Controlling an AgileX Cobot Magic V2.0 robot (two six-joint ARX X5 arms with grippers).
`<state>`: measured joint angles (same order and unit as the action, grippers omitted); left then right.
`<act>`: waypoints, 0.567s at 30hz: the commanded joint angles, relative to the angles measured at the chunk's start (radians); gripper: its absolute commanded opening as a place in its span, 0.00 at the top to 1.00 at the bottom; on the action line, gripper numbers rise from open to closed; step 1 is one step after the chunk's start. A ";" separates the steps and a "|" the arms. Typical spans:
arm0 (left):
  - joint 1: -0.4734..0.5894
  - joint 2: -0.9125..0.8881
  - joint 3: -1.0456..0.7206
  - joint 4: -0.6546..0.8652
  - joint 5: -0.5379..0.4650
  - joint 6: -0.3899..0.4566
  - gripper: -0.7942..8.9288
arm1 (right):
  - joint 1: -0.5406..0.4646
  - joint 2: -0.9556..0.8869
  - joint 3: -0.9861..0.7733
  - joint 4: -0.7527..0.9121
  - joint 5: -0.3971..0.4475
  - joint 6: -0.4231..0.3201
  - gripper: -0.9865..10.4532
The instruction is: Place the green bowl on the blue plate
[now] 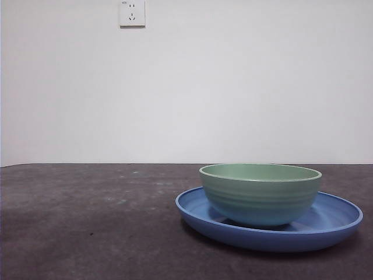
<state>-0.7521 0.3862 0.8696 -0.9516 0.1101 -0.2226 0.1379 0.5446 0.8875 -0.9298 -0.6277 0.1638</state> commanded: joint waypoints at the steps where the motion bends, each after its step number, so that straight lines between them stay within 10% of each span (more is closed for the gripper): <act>1: -0.006 0.005 0.006 0.005 0.004 0.029 0.37 | 0.004 0.003 0.017 0.008 -0.001 0.005 0.44; 17: -0.006 0.005 0.006 0.005 0.003 0.087 0.37 | 0.003 0.219 0.017 -0.093 0.011 0.049 0.44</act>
<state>-0.7521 0.3866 0.8688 -0.9543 0.1101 -0.1471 0.1375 0.7494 0.8879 -1.0298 -0.6205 0.2165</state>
